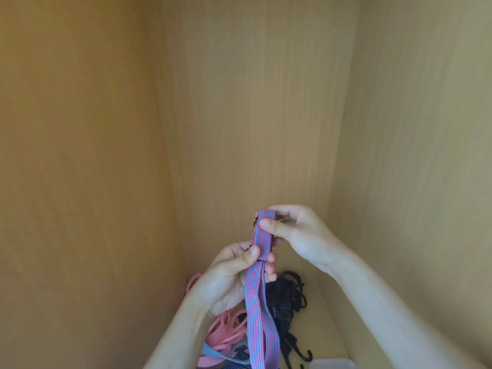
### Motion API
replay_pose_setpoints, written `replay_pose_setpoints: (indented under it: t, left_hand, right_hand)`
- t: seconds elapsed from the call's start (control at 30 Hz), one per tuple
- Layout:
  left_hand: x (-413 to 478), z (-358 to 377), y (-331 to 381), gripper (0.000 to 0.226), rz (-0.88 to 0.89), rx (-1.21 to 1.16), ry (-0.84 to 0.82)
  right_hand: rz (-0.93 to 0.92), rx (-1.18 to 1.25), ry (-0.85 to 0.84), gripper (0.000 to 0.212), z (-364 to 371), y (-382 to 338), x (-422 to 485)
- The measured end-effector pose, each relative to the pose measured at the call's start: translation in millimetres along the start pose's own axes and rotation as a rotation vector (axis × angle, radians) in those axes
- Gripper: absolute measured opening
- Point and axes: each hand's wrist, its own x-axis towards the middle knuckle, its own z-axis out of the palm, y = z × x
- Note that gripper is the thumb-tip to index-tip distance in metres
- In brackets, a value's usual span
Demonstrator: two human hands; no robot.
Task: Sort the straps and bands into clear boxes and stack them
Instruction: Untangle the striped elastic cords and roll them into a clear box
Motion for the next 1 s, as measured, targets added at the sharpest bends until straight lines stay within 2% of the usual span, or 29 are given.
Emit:
replay_pose_setpoints:
  t: [0.07,0.2,0.3,0.4,0.57,0.63,0.73,0.8,0.9,1.0]
  left_hand:
    - [0.0,-2.3,-0.9,0.055,0.021,0.015,0.007]
    - [-0.6,0.1,-4.4,0.055,0.055,0.039,0.073]
    - [-0.2,6.0,-5.2,0.027,0.068,0.070,0.127]
    - [-1.3,12.0,-7.1,0.021,0.036,0.149,0.199]
    - [1.9,12.5,-20.3,0.011,-0.019,0.288,0.306]
    - [4.8,10.4,-23.3,0.015,-0.057,0.333,0.303]
    - [8.6,3.6,-25.4,0.013,-0.111,0.312,0.330]
    - [8.4,-0.9,-25.4,0.015,-0.086,0.312,0.323]
    - [0.0,-5.3,-22.4,0.031,-0.044,0.388,0.230]
    - [-7.2,-7.4,-19.8,0.033,-0.021,0.465,0.215]
  right_hand:
    - [0.000,0.005,0.009,0.009,1.5,0.8,-0.2]
    - [-0.015,-0.016,0.020,0.009,4.0,-1.2,-0.5]
    - [-0.054,-0.093,0.071,0.015,5.6,-1.1,1.2]
    - [-0.090,-0.127,0.154,0.020,8.0,2.7,2.7]
    - [-0.266,-0.408,0.305,0.027,14.9,17.8,-0.1]
    - [-0.365,-0.534,0.342,0.032,18.3,24.7,-3.4]
    - [-0.463,-0.583,0.363,0.032,20.3,32.0,-7.8]
    - [-0.528,-0.610,0.367,0.031,19.1,34.4,-9.7]
    - [-0.673,-0.722,0.343,0.031,11.9,39.4,-11.2]
    - [-0.715,-0.747,0.314,0.033,3.2,46.6,-14.8]
